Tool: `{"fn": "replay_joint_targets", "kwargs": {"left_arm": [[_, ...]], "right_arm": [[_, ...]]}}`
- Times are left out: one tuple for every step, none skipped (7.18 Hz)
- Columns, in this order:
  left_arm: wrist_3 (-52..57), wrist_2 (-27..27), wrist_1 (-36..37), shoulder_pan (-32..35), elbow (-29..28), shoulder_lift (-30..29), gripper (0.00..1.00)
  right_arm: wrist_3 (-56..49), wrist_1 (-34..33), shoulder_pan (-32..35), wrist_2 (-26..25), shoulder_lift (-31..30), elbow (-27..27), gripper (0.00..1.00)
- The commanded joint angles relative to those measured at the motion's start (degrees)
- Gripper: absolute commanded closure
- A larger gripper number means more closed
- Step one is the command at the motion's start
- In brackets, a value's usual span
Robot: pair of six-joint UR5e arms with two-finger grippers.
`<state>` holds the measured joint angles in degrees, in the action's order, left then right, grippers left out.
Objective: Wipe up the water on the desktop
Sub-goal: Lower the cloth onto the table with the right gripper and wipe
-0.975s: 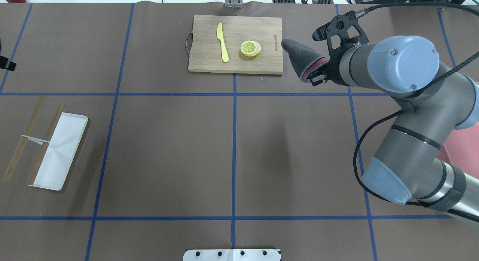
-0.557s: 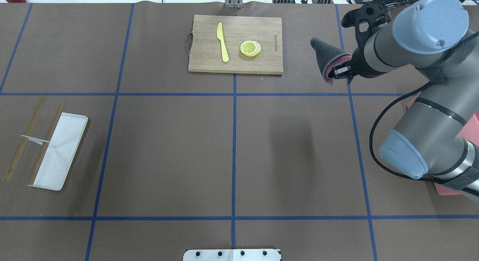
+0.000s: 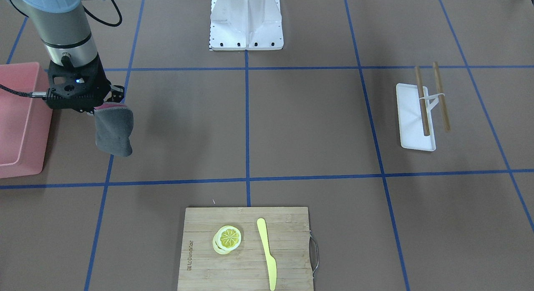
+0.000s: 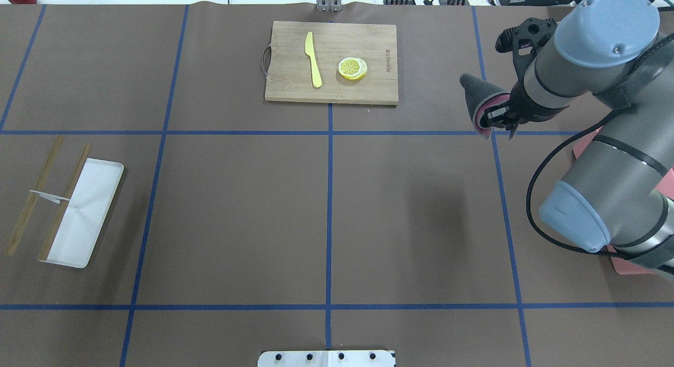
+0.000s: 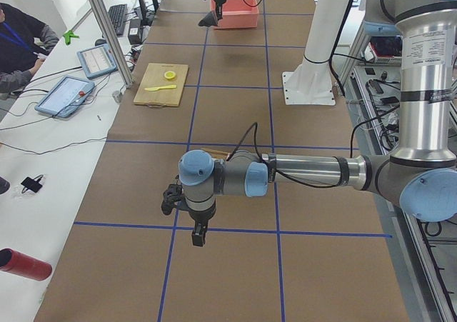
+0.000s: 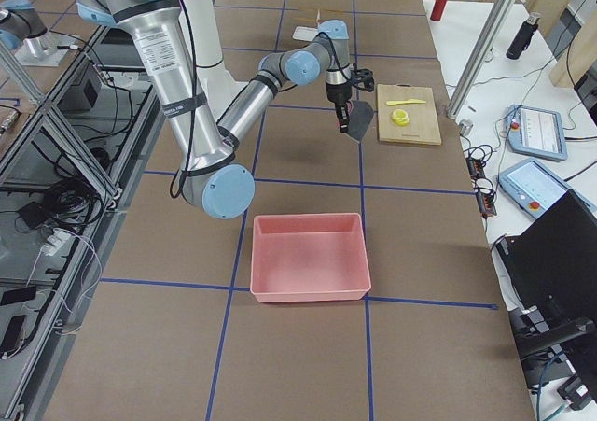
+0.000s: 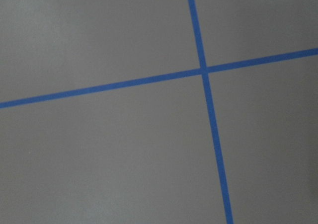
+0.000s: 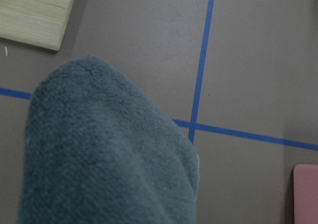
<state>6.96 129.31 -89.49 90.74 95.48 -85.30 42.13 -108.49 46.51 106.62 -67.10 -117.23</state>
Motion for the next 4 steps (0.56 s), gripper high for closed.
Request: {"fn": "replay_joint_targets", "kwargs": {"left_arm": [[0.0, 0.0, 0.3, 0.2, 0.0, 0.7, 0.02], [0.0, 0.0, 0.3, 0.2, 0.0, 0.6, 0.02], [0.0, 0.1, 0.3, 0.2, 0.1, 0.6, 0.02], [0.0, 0.1, 0.3, 0.2, 0.1, 0.6, 0.02]], "right_arm": [[0.0, -6.7, -8.0, -6.7, 0.5, -0.4, 1.00], [0.1, -10.6, -13.1, -12.7, 0.8, 0.0, 1.00], [0.3, -13.7, -15.6, -13.5, 0.5, 0.1, 1.00], [0.4, -17.3, -17.4, -16.2, 0.4, 0.9, 1.00]]}}
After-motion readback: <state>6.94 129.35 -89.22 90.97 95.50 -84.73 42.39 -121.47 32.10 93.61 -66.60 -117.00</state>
